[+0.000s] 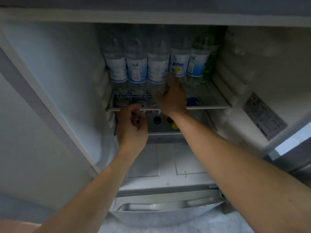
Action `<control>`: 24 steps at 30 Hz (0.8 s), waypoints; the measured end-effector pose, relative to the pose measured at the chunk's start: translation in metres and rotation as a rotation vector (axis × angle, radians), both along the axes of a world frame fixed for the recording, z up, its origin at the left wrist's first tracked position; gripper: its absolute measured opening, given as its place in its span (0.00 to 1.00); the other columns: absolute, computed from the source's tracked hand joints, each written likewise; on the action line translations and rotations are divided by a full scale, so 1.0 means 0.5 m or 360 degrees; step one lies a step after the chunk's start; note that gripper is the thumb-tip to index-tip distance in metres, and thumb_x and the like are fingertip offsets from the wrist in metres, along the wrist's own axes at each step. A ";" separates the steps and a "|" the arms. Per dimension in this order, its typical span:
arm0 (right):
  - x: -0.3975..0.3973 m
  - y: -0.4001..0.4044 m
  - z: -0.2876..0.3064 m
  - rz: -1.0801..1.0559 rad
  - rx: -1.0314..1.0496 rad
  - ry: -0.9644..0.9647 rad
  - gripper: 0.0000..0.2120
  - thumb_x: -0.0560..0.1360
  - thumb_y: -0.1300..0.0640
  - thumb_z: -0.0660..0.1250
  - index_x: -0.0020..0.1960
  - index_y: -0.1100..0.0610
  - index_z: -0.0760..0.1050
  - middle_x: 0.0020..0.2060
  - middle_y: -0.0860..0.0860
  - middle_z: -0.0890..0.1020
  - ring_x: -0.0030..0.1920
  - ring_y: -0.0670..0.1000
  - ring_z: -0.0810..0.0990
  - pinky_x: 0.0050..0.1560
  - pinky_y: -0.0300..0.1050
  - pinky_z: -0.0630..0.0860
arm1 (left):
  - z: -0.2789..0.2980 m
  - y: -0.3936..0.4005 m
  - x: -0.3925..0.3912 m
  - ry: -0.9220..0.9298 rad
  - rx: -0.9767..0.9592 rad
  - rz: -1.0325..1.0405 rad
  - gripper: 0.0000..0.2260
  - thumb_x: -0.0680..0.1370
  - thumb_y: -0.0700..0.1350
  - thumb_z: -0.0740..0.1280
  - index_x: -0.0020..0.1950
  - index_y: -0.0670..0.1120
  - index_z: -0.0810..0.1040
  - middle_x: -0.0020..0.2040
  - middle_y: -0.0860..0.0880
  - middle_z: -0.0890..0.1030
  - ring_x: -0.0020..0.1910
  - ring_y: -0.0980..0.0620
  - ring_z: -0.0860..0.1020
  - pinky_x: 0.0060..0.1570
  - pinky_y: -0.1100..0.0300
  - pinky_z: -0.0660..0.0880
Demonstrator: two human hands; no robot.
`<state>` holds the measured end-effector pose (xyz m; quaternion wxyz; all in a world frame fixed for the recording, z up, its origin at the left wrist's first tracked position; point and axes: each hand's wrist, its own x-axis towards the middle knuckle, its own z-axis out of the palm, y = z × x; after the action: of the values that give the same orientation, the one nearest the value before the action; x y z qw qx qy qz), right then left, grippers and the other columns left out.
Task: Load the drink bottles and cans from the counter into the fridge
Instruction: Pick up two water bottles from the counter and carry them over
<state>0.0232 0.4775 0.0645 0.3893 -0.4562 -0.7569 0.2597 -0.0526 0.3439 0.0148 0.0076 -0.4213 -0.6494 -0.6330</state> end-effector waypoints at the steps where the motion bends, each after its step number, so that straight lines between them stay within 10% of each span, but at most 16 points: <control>1: 0.014 -0.021 -0.006 0.0001 0.0012 0.0050 0.29 0.76 0.48 0.69 0.73 0.54 0.66 0.67 0.54 0.75 0.66 0.55 0.73 0.65 0.51 0.73 | -0.012 -0.014 0.007 0.0028 -0.0004 -0.0007 0.12 0.76 0.39 0.68 0.54 0.53 0.73 0.48 0.48 0.78 0.41 0.52 0.77 0.42 0.60 0.75; 10: 0.254 -0.236 -0.145 -0.0059 -0.0334 0.0291 0.14 0.78 0.52 0.68 0.62 0.51 0.75 0.55 0.45 0.80 0.46 0.39 0.77 0.44 0.27 0.72 | -0.087 -0.066 0.168 -0.0141 -0.0178 -0.0358 0.12 0.78 0.40 0.67 0.58 0.54 0.72 0.47 0.62 0.76 0.45 0.64 0.77 0.42 0.76 0.71; 24: 0.872 -0.751 -0.484 -0.1509 -0.1126 0.0504 0.11 0.76 0.52 0.70 0.57 0.53 0.79 0.46 0.47 0.83 0.42 0.43 0.80 0.46 0.42 0.76 | -0.387 -0.322 0.554 -0.0187 -0.1391 -0.1234 0.10 0.77 0.41 0.69 0.57 0.47 0.76 0.42 0.51 0.78 0.39 0.52 0.78 0.38 0.63 0.72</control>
<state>0.4591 0.1023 -0.1776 0.3951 -0.8007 -0.2723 0.3585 0.2246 0.1832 -0.1788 -0.4349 -0.5564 -0.6479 -0.2854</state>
